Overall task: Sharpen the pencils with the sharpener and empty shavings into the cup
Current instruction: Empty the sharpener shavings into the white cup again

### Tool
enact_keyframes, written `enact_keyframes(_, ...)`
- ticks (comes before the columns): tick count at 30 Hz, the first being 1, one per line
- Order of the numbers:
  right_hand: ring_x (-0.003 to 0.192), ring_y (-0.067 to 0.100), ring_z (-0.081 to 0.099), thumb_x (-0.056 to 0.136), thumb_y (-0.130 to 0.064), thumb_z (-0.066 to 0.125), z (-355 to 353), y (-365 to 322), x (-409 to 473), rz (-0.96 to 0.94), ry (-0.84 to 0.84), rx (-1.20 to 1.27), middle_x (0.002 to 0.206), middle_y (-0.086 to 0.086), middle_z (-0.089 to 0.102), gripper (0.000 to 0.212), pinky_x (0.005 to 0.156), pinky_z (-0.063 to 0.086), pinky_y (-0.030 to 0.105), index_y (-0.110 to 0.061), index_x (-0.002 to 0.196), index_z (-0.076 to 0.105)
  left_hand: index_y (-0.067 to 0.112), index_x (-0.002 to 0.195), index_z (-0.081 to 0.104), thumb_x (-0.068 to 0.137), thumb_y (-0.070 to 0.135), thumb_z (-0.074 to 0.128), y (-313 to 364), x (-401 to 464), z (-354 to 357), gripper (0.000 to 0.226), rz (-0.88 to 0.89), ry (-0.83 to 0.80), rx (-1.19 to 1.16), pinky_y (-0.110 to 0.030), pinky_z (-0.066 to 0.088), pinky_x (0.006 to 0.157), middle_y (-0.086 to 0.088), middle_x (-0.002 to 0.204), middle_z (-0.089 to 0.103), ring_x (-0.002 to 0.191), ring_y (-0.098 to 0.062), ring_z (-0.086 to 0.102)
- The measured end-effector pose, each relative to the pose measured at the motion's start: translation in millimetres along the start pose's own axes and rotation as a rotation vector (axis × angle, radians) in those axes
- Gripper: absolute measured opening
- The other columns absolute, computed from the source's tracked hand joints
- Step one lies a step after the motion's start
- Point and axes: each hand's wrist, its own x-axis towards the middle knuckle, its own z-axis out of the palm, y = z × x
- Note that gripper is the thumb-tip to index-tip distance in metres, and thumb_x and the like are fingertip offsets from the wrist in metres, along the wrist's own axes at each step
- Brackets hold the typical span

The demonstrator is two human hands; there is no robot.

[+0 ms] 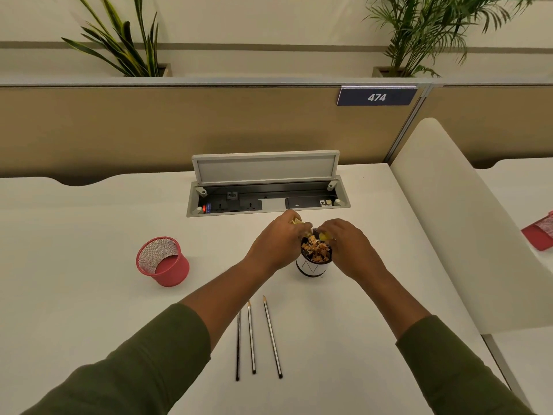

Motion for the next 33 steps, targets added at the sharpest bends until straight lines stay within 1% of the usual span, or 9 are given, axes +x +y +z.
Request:
enact_keyframes(3, 0.113, 0.022, 0.057, 0.093, -0.008, 0.057, 3, 2, -2, 0.176, 0.116, 0.228, 0.125, 0.005, 0.061, 0.031, 0.092, 0.048, 0.028, -0.015, 0.123, 0.062, 0.016, 0.121, 0.064, 0.088, 0.008, 0.061, 0, -1, 3, 0.034, -0.077, 0.034, -0.091, -0.030, 0.053, 0.083, -0.011, 0.120, 0.057, 0.104, -0.025, 0.057)
enact_keyframes(5, 0.107, 0.021, 0.062, 0.098, -0.013, 0.048, 3, 3, -2, 0.345, 0.157, 0.517, 0.119, 0.004, 0.064, 0.024, 0.084, 0.054, 0.028, -0.020, 0.115, 0.064, 0.015, 0.116, 0.066, 0.087, 0.005, 0.062, 2, -1, 5, 0.031, -0.182, 0.097, -0.223, -0.025, 0.047, 0.083, -0.010, 0.118, 0.060, 0.105, -0.022, 0.056)
enact_keyframes(8, 0.092, 0.019, 0.066, 0.101, -0.016, 0.044, -2, -1, -6, 0.596, 0.060, 1.053, 0.111, 0.011, 0.066, 0.023, 0.070, 0.053, 0.027, -0.017, 0.110, 0.065, 0.016, 0.109, 0.067, 0.088, 0.005, 0.061, 5, -4, 6, 0.024, -0.363, 0.176, -0.464, -0.025, 0.046, 0.086, -0.005, 0.112, 0.063, 0.103, -0.017, 0.056)
enact_keyframes(12, 0.085, 0.019, 0.062, 0.103, -0.012, 0.039, -7, -9, -18, 0.634, -0.030, 1.375, 0.104, 0.016, 0.067, 0.027, 0.074, 0.052, 0.029, -0.013, 0.106, 0.066, 0.019, 0.103, 0.065, 0.088, 0.006, 0.061, 9, -15, 4, 0.020, -0.428, 0.170, -0.687, -0.032, 0.057, 0.081, 0.006, 0.098, 0.063, 0.093, -0.012, 0.060)
enact_keyframes(15, 0.085, 0.019, 0.061, 0.103, -0.011, 0.040, -6, -18, -28, 0.611, -0.038, 1.384, 0.099, 0.014, 0.067, 0.027, 0.075, 0.051, 0.031, -0.013, 0.106, 0.067, 0.019, 0.103, 0.065, 0.088, 0.009, 0.063, 12, -29, 2, 0.019, -0.406, 0.167, -0.709, -0.029, 0.057, 0.078, 0.006, 0.096, 0.065, 0.089, -0.010, 0.062)
enact_keyframes(19, 0.090, 0.023, 0.062, 0.100, -0.015, 0.047, -3, -35, -44, 0.555, -0.065, 1.314, 0.105, 0.016, 0.067, 0.023, 0.079, 0.053, 0.032, -0.014, 0.110, 0.068, 0.020, 0.104, 0.066, 0.088, 0.009, 0.063, 15, -51, -2, 0.020, -0.406, 0.170, -0.735, -0.026, 0.058, 0.075, 0.007, 0.096, 0.066, 0.088, -0.011, 0.063)
enact_keyframes(22, 0.088, 0.021, 0.064, 0.100, -0.018, 0.048, -2, -49, -57, 0.524, -0.079, 1.293, 0.103, 0.015, 0.067, 0.022, 0.075, 0.055, 0.028, -0.015, 0.110, 0.068, 0.020, 0.105, 0.066, 0.089, 0.010, 0.063, 15, -70, -5, 0.020, -0.404, 0.173, -0.740, -0.025, 0.058, 0.074, 0.008, 0.096, 0.066, 0.087, -0.011, 0.064)
enact_keyframes(29, 0.092, 0.018, 0.068, 0.096, -0.021, 0.057, 6, -78, -76, 0.415, -0.067, 1.081, 0.104, 0.006, 0.068, 0.021, 0.075, 0.055, 0.024, -0.015, 0.114, 0.067, 0.024, 0.105, 0.067, 0.087, 0.014, 0.066, 16, -108, -14, 0.020, -0.397, 0.192, -0.687, -0.026, 0.057, 0.079, 0.011, 0.097, 0.066, 0.089, -0.012, 0.064)
enact_keyframes(33, 0.091, 0.018, 0.069, 0.096, -0.020, 0.056, 10, -87, -84, 0.358, -0.056, 1.008, 0.103, 0.007, 0.069, 0.024, 0.079, 0.057, 0.027, -0.011, 0.115, 0.066, 0.020, 0.106, 0.068, 0.087, 0.013, 0.065, 18, -123, -21, 0.020, -0.419, 0.207, -0.713, -0.022, 0.057, 0.073, 0.006, 0.097, 0.068, 0.084, -0.012, 0.066)
